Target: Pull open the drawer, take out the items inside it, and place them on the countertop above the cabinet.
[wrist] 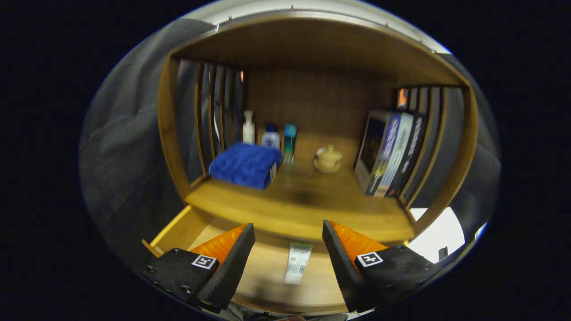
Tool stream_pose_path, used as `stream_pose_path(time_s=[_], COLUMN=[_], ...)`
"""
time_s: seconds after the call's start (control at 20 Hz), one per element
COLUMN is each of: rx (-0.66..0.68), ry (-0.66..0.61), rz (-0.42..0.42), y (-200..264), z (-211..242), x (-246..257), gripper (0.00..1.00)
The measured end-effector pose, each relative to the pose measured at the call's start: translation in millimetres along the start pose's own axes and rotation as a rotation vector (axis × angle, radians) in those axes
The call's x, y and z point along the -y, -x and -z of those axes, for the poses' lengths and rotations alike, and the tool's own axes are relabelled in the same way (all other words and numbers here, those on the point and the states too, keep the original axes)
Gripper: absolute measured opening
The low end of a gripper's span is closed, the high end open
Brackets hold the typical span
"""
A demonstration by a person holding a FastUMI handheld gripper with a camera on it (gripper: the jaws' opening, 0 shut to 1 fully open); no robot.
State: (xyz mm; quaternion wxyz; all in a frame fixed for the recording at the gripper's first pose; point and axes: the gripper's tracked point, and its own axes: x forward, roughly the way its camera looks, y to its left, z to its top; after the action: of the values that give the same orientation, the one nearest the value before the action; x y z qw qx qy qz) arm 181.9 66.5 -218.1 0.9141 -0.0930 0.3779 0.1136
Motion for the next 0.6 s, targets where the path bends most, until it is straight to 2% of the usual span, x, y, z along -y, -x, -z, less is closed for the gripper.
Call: stream_pose_path(time_s=[0.2,0.4,0.6], rx=[-0.218,-0.323,-0.426], ry=[-0.073,-0.047,-0.059], rz=[-0.054,0.027,0.059], y=[-37,-60,-73], z=[53,78,100], x=[-17,3,14], gripper=[0.99,0.99,0.99])
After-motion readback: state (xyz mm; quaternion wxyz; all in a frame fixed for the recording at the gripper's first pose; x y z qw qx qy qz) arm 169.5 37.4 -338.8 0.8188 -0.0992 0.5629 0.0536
